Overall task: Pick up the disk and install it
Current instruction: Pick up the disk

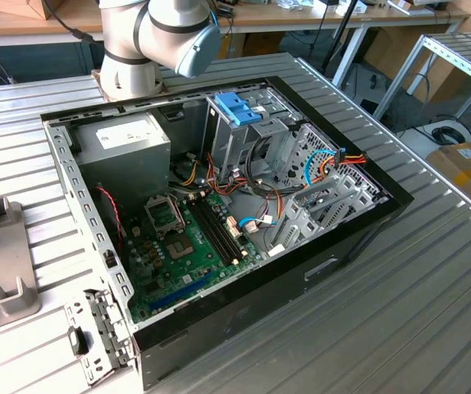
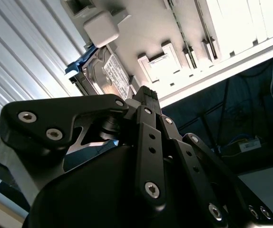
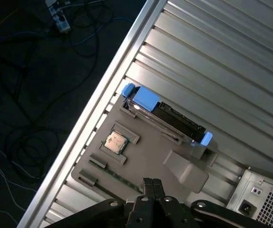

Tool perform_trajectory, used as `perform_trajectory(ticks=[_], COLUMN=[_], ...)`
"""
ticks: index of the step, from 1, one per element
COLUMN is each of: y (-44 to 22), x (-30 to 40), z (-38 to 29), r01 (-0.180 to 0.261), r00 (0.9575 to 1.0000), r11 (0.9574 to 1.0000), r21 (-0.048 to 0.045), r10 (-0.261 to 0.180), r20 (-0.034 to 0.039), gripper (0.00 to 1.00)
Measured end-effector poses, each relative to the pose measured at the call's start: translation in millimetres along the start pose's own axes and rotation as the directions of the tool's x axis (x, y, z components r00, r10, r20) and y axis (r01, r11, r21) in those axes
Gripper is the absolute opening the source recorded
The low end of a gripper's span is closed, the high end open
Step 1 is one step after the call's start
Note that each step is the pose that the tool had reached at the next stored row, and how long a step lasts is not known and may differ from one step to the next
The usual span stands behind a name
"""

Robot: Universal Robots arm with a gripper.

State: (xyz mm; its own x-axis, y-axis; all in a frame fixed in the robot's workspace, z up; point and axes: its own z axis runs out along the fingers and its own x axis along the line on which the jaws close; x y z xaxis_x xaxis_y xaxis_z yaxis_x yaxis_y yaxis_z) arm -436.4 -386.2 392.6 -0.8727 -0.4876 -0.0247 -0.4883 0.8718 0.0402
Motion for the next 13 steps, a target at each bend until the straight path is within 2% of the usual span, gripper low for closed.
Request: perform_trajectory(ticks=[13], y=[0.0], x=[0.0], z=[0.0], r01=[0.029], r00=[0.9996], r11=[0.9996], r21=[-0.0007], r10=[-0.029], r20=[-0.0011], gripper=[0.1])
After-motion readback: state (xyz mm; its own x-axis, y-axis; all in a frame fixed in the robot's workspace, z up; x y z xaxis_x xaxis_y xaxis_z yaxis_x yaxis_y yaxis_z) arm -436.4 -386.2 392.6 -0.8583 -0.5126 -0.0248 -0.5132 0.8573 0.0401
